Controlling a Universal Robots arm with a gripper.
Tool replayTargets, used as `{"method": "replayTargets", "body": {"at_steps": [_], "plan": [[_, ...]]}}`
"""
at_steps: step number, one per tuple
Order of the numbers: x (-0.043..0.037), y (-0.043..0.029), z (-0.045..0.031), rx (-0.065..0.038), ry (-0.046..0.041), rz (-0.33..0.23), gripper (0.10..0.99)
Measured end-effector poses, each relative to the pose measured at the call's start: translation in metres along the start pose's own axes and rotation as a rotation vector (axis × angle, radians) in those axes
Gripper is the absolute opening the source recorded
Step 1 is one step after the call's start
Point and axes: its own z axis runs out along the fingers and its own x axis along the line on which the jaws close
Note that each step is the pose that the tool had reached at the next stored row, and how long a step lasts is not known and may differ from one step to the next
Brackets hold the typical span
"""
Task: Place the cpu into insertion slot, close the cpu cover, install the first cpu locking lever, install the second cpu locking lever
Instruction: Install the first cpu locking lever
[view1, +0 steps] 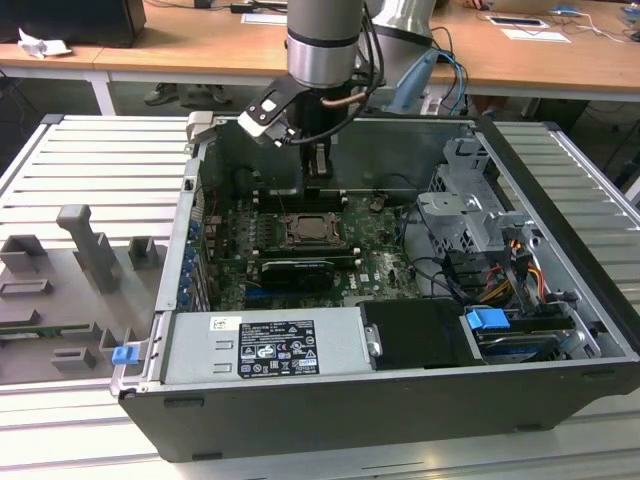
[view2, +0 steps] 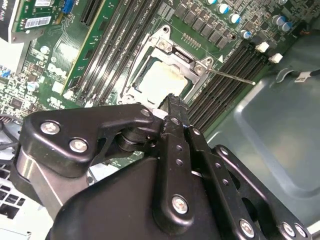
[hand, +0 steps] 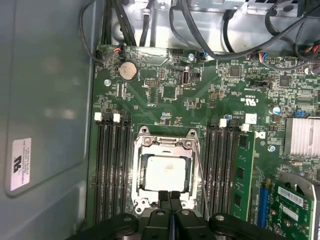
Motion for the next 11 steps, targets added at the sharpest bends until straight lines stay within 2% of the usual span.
{"method": "replayTargets", "body": {"at_steps": [5, 6, 8, 11], "plan": [[0.0002, 0.0000, -0.0092, 0.000, 0.0000, 0.000, 0.106], [0.0003, 0.0000, -0.0129, 0.000, 0.0000, 0.000, 0.106], [0.0003, 0.0000, -0.0130, 0.000, 0.0002, -0.002, 0.106], [0.0002, 0.0000, -0.0132, 0.001, -0.0001, -0.075, 0.106]]}}
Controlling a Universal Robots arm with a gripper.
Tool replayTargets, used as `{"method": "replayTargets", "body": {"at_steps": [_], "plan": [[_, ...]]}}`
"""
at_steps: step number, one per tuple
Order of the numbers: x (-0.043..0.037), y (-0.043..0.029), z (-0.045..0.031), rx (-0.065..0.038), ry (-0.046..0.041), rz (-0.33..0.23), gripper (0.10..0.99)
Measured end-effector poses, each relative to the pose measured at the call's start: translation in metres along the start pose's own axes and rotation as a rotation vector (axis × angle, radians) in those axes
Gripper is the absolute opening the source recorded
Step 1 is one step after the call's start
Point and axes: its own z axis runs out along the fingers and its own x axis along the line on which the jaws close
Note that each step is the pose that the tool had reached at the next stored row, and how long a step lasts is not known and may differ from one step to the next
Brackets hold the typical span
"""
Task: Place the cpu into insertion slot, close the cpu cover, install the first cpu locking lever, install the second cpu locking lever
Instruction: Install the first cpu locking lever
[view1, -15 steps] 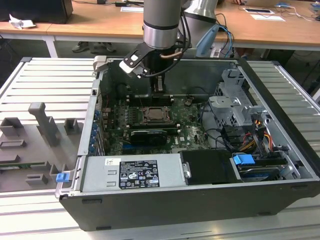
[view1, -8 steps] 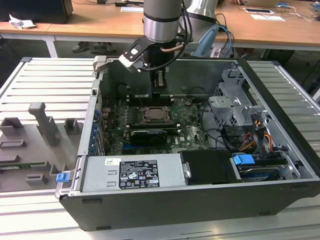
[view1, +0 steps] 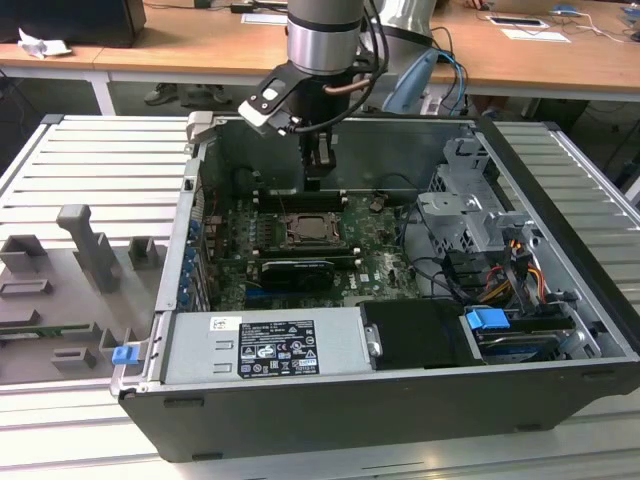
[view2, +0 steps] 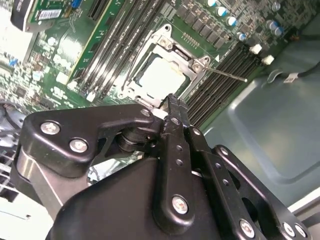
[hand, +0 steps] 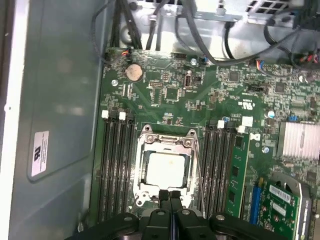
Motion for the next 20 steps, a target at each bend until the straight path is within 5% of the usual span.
{"method": "replayTargets", "body": {"at_steps": [13, 20], "plan": [[0.0000, 0.0000, 0.0000, 0.005, 0.0000, -0.260, 0.106], [0.0000, 0.0000, 0.0000, 0.007, -0.0001, -0.340, 0.106]]}}
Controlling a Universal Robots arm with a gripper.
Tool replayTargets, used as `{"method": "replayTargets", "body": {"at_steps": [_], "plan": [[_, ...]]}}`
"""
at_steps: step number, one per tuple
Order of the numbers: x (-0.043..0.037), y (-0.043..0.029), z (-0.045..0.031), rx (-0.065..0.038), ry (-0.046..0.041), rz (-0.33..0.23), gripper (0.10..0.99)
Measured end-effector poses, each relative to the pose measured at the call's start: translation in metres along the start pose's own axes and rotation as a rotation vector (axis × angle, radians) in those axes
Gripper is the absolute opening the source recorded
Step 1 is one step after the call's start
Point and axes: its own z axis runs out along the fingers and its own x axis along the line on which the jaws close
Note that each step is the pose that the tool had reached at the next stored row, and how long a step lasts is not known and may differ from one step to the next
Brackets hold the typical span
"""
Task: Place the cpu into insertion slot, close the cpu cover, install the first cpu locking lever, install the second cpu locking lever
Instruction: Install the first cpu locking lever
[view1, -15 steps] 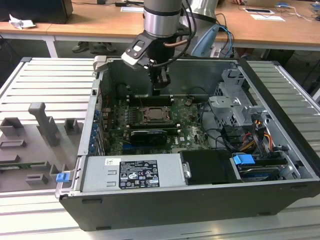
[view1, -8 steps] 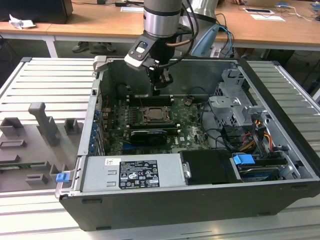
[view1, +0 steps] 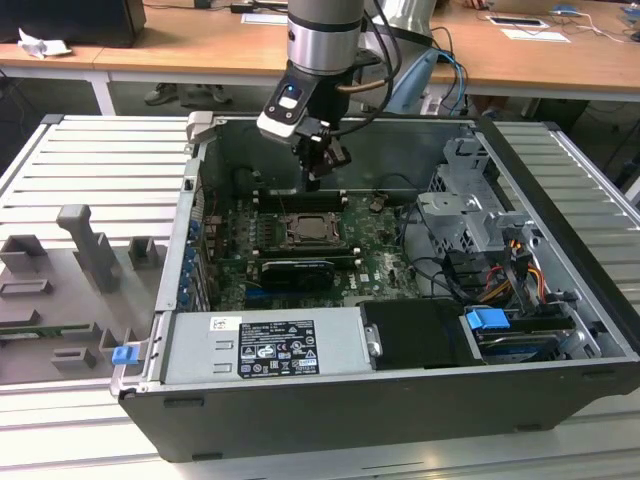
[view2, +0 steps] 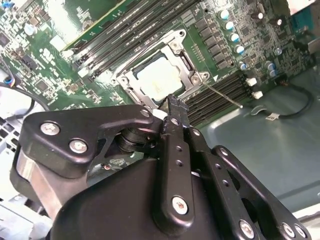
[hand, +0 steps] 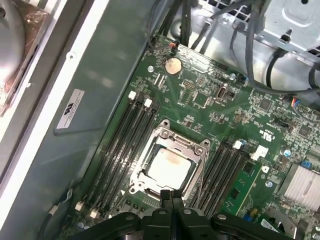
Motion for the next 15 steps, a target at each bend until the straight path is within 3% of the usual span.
{"method": "replayTargets", "body": {"at_steps": [15], "plan": [[0.0001, -0.0002, 0.0000, 0.003, 0.0000, -0.153, 0.106]]}}
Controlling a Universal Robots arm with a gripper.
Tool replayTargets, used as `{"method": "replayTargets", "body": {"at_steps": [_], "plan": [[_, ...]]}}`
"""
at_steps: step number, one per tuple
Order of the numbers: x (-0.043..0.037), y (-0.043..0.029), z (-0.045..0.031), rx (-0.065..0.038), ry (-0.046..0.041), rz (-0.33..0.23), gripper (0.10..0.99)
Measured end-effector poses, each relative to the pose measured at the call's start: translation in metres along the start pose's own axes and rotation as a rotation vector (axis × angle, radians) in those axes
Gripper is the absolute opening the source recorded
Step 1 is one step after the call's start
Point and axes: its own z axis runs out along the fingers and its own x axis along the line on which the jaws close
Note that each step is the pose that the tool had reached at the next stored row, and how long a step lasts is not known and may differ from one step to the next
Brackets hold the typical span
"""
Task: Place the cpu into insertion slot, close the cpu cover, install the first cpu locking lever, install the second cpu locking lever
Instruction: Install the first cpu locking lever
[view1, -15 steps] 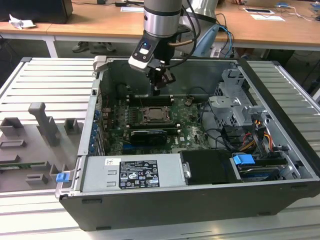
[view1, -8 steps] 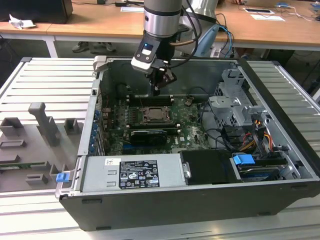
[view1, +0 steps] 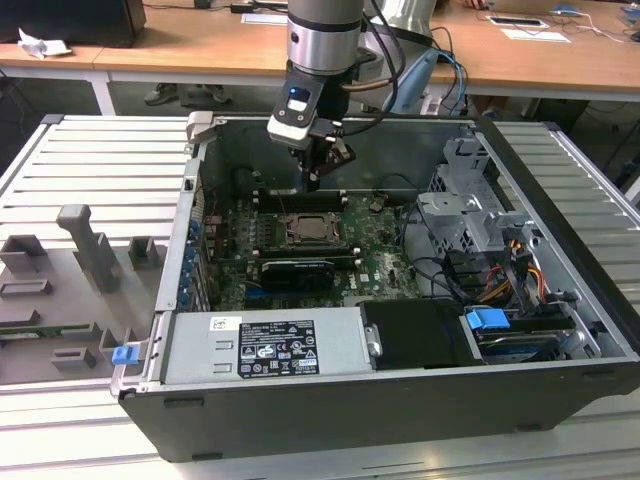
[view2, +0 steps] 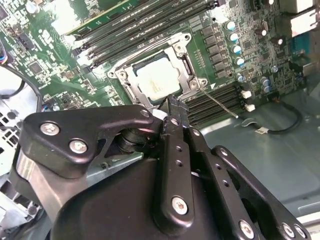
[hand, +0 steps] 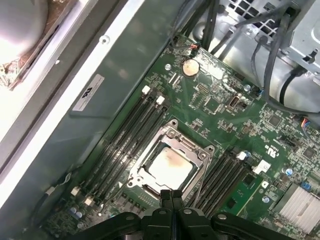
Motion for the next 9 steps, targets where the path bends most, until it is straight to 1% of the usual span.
{"method": "replayTargets", "body": {"at_steps": [1, 5, 8, 9], "plan": [[0.0000, 0.0000, 0.0000, 0.000, 0.0000, -0.009, 0.106], [0.0000, 0.0000, 0.0000, 0.002, 0.0000, -0.080, 0.106], [-0.0001, -0.0002, 0.0000, 0.002, 0.0000, -0.102, 0.106], [-0.0001, -0.0002, 0.0002, 0.002, 0.0000, -0.130, 0.106]]}}
